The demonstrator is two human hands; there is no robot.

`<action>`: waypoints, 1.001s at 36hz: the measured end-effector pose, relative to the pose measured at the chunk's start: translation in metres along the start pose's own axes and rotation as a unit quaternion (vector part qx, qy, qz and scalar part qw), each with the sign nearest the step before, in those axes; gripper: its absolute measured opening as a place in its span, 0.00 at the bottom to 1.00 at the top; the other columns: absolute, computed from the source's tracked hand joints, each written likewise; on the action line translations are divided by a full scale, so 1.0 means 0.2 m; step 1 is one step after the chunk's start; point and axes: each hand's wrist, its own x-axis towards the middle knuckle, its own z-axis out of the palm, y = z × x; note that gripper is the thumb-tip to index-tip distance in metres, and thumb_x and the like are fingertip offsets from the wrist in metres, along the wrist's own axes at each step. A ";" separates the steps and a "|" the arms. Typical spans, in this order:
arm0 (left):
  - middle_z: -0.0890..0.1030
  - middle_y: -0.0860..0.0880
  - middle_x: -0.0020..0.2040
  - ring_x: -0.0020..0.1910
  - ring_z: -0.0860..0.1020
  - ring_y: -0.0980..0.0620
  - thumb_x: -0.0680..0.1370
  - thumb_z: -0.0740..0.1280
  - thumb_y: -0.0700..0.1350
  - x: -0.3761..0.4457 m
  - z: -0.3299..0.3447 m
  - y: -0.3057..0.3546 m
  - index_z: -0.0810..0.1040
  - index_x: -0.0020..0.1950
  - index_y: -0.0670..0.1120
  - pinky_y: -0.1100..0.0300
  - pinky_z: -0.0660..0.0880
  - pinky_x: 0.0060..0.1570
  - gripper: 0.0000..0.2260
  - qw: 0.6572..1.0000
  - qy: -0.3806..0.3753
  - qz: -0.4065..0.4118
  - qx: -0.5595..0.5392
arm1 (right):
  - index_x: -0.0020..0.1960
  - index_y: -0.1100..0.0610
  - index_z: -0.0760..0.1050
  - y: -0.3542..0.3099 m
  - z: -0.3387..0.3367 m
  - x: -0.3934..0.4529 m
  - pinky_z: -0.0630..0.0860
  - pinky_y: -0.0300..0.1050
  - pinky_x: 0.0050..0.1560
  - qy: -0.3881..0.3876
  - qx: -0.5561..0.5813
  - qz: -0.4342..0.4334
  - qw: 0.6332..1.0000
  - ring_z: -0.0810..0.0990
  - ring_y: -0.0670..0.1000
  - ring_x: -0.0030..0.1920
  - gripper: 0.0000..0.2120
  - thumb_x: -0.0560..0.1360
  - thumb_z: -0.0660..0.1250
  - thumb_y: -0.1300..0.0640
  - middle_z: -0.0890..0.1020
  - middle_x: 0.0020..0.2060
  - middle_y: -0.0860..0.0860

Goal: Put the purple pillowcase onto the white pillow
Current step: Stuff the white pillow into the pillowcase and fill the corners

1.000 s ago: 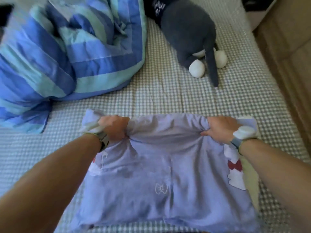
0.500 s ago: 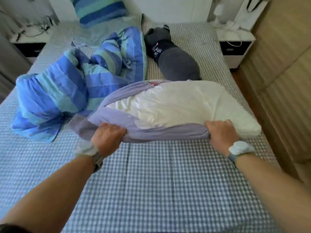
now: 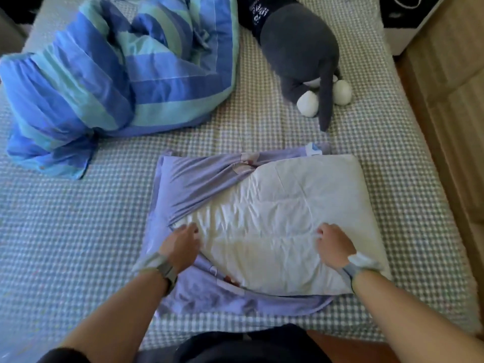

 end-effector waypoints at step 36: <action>0.70 0.44 0.68 0.62 0.76 0.39 0.74 0.67 0.48 0.67 0.06 0.68 0.67 0.70 0.45 0.47 0.74 0.56 0.25 0.997 -0.011 -0.020 0.080 | 0.47 0.52 0.76 0.28 -0.36 0.73 0.72 0.45 0.35 -0.095 -0.051 -0.064 0.992 0.80 0.53 0.39 0.29 0.63 0.54 0.30 0.82 0.43 0.52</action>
